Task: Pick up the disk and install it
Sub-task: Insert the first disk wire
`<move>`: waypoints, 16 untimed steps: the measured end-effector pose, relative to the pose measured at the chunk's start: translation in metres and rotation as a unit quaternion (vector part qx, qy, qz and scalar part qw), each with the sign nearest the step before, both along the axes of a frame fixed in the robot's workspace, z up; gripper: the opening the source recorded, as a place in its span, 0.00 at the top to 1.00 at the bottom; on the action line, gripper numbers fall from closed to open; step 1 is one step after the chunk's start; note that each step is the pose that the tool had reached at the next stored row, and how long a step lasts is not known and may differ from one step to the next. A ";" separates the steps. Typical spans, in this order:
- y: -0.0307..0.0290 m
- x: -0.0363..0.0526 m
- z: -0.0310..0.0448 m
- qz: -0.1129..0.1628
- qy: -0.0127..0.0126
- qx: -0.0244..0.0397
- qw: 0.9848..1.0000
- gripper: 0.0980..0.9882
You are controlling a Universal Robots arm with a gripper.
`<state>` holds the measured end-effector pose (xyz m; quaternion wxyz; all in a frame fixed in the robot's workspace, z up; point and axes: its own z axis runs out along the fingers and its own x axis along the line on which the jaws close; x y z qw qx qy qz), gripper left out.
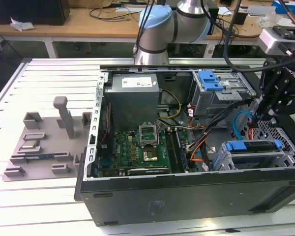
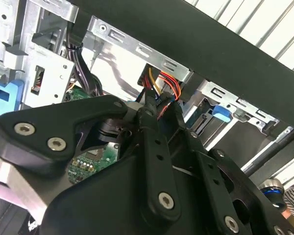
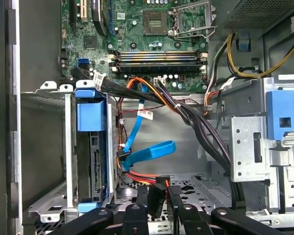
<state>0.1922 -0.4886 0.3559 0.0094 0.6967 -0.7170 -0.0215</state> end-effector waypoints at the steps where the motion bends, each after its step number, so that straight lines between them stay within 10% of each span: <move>1: 0.0000 0.0000 -0.0001 0.000 0.000 -0.001 1.000 0.77; 16: -0.0034 -0.0015 -0.0002 0.000 0.000 -0.006 1.000 0.92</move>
